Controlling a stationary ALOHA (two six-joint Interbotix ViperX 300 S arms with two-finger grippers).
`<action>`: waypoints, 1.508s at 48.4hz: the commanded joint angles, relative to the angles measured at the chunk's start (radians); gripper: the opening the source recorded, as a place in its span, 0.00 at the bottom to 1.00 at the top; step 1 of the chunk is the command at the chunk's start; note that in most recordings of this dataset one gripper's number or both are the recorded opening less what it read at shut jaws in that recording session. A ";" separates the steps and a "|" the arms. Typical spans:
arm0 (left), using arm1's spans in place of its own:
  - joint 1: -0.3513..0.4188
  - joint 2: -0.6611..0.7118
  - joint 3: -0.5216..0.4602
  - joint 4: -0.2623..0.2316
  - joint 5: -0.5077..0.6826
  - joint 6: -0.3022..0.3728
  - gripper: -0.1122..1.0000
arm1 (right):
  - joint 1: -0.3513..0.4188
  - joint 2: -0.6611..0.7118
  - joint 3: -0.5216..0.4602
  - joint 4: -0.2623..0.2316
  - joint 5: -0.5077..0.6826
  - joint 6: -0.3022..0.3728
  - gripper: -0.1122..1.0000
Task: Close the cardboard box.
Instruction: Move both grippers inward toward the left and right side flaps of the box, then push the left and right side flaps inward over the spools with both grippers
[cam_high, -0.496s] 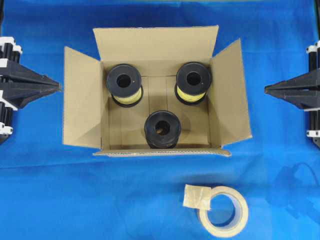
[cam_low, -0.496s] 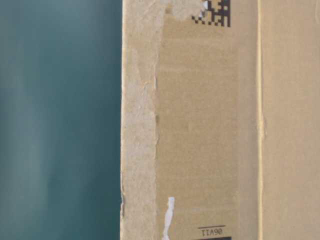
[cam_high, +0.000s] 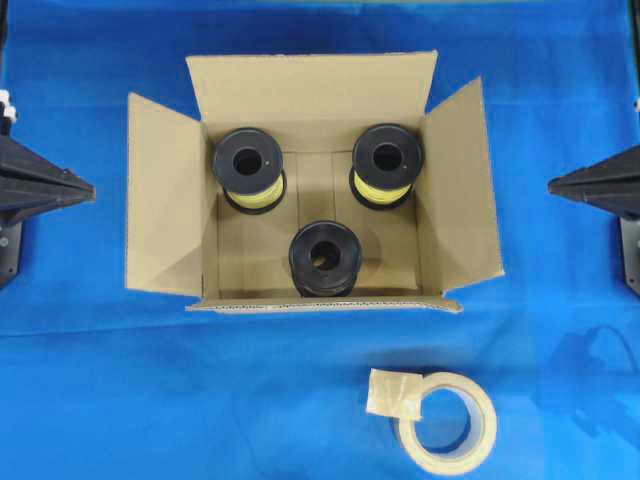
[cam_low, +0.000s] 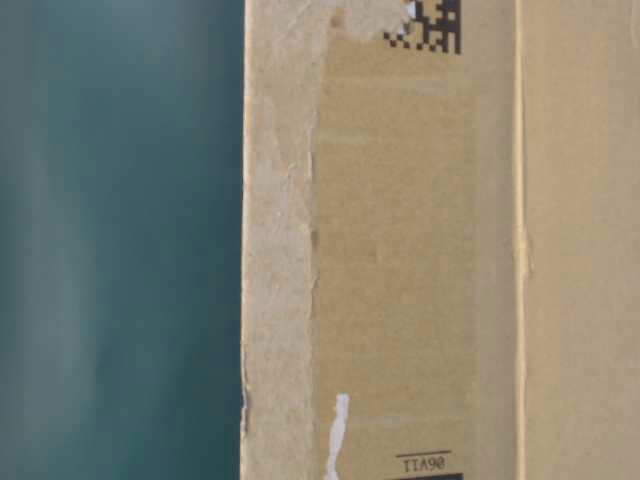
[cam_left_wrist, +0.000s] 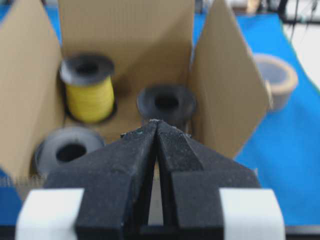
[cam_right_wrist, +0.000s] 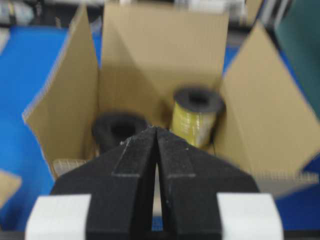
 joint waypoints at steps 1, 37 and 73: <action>0.005 0.002 -0.002 -0.002 0.066 0.000 0.10 | -0.025 0.009 -0.002 0.008 0.034 0.006 0.10; 0.008 0.307 0.158 -0.008 -0.252 -0.037 0.10 | -0.057 0.416 0.147 0.046 -0.354 0.020 0.10; 0.051 0.759 -0.092 -0.006 -0.569 0.028 0.10 | -0.049 0.707 -0.080 0.028 -0.534 0.008 0.10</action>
